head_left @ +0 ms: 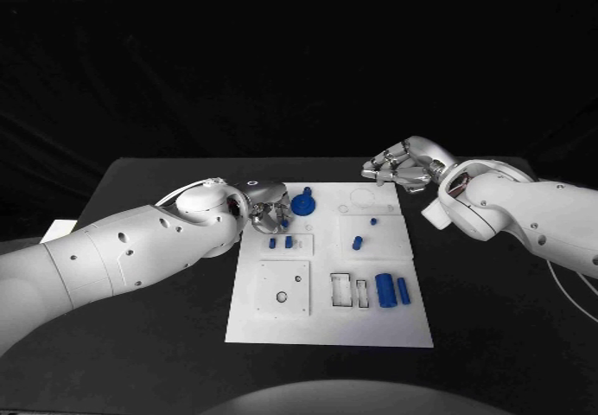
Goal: Assemble the parts on the task board
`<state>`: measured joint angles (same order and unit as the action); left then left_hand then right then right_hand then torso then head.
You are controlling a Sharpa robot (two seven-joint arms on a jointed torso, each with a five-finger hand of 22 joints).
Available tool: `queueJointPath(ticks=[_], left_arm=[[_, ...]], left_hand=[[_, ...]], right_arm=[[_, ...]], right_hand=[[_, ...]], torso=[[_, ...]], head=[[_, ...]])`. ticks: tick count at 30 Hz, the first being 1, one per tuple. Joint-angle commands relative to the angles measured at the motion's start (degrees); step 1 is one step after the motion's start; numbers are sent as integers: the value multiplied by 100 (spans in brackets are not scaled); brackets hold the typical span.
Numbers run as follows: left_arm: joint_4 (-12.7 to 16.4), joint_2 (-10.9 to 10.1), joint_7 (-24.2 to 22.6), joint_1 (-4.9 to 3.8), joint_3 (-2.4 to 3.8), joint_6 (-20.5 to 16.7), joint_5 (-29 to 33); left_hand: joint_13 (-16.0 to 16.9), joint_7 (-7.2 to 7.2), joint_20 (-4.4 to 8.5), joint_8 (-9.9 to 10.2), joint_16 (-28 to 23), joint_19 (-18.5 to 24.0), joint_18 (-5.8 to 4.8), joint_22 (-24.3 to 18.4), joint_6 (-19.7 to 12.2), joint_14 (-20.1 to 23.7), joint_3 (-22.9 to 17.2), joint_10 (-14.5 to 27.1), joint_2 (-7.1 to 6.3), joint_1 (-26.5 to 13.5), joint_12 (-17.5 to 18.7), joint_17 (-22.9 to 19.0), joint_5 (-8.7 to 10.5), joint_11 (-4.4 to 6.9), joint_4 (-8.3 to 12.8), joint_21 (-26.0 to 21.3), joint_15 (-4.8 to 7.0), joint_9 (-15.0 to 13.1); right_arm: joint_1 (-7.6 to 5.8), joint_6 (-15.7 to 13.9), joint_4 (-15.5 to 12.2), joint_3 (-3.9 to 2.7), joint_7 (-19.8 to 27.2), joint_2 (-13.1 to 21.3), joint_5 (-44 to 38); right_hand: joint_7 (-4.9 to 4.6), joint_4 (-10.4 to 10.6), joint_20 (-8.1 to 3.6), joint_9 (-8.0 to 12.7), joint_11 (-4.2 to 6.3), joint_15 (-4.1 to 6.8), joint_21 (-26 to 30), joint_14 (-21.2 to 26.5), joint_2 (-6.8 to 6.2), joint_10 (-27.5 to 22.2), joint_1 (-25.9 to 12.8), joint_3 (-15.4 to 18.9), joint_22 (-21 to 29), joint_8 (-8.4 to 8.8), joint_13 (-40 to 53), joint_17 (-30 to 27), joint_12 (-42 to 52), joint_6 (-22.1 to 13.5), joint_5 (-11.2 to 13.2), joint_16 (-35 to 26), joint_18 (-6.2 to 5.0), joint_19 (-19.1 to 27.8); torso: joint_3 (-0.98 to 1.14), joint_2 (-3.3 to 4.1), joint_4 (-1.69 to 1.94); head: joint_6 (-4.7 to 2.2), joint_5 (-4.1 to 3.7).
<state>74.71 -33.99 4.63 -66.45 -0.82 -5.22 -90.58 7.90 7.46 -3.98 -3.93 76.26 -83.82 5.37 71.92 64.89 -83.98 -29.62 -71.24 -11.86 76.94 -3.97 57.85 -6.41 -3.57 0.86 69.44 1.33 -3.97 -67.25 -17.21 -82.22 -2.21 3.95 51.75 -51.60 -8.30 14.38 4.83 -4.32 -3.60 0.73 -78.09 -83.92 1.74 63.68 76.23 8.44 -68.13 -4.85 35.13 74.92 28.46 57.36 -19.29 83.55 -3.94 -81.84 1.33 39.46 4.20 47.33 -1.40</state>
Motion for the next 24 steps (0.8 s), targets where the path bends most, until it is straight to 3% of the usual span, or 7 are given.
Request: queueJointPath(ticks=[1, 24], left_arm=[[0, 3, 11, -3, 4, 45, 18], [-9, -18, -11, -3, 4, 10, 57]], left_hand=[[6, -9, -16, 15, -21, -166, -104, 3, -31, -35, 20, 39, -2, -20, 28, -6, -26, -7, -16, 26, 4, 5], [15, -3, -29, 45, -41, -160, -98, -8, -215, -30, 29, 144, -26, -2, 24, -47, -28, -18, -30, 1, -7, 25]], right_arm=[[4, 29, -3, -2, 59, -7, -5], [6, 35, 1, -2, 57, -7, -4]], right_hand=[[-10, -11, 1, 10, -1, 21, 26, -419, 34, 27, -3, 36, 4, 28, -6, 677, -24, 28, 15, -17, -47, 31], [-10, -11, 1, 10, -1, 21, 26, -419, 34, 27, -3, 36, 4, 28, -6, 677, -24, 28, 15, -17, -47, 31]], torso=[[1, 1, -2], [-1, 1, 6]], head=[[-3, 6], [5, 11]])
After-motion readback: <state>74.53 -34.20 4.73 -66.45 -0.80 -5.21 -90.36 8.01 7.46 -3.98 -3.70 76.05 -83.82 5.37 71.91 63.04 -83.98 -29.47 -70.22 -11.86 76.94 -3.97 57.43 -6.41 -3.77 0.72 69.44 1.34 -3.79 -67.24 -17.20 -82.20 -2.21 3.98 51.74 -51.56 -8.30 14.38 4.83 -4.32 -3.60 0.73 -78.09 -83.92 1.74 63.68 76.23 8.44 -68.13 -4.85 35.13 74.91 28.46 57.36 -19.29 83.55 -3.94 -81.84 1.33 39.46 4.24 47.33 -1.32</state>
